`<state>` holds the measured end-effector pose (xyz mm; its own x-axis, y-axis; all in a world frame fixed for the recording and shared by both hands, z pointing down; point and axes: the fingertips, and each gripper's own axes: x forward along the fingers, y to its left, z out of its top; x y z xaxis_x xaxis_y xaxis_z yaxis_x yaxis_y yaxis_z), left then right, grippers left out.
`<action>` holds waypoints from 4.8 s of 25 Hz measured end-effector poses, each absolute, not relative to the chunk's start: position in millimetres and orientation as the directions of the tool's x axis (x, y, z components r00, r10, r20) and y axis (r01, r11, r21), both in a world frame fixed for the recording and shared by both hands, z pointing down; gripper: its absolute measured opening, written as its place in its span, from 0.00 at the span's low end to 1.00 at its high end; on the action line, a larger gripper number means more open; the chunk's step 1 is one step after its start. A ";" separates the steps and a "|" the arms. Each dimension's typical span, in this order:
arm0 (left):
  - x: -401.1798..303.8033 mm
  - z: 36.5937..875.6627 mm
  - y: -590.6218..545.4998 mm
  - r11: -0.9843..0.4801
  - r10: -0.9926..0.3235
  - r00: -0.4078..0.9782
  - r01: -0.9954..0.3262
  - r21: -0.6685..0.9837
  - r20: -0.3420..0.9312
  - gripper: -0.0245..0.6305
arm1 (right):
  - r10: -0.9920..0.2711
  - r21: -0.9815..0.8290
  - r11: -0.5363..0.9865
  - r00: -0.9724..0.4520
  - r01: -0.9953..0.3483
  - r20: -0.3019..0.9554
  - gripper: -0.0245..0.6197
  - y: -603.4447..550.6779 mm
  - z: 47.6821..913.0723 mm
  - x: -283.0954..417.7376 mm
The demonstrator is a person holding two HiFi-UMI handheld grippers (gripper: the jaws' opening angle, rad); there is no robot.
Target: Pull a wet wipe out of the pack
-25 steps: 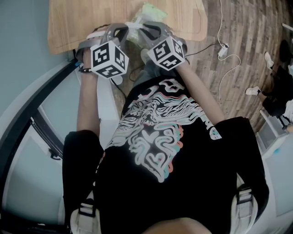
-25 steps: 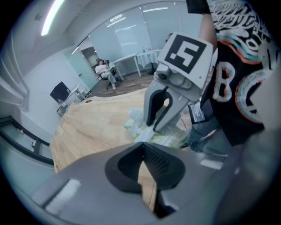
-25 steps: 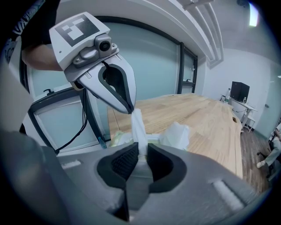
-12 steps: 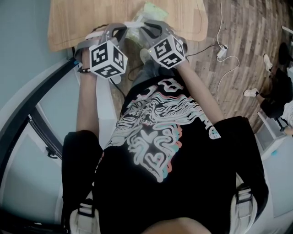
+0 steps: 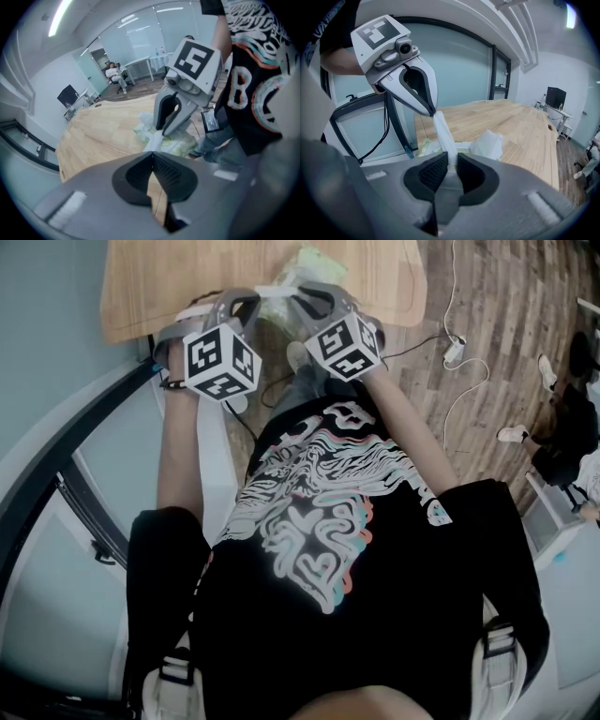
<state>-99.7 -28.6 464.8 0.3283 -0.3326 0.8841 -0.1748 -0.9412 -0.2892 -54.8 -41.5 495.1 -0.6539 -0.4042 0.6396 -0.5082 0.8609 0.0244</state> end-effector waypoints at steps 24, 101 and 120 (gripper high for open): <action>-123.6 459.6 -29.6 -0.926 -0.364 0.289 -0.215 -0.311 0.885 0.02 | -0.408 0.028 0.857 -0.642 -0.515 0.649 0.13 -42.0 499.7 -51.1; -132.7 378.3 -43.5 -0.546 -0.760 0.484 -0.838 -0.022 0.435 0.02 | -0.701 0.080 0.657 -0.569 -0.749 0.431 0.04 -33.6 389.0 6.9; -104.4 317.0 -16.3 -0.535 -0.812 0.516 -0.845 0.009 0.273 0.02 | -0.769 0.003 0.603 -0.580 -0.798 0.269 0.04 -38.1 308.9 16.8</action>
<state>-104.4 -16.3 317.0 0.5164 -0.8118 0.2725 -0.8451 -0.5346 0.0090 16.8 -38.1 308.9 -0.5800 -0.7690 0.2689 -0.7979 0.6028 0.0029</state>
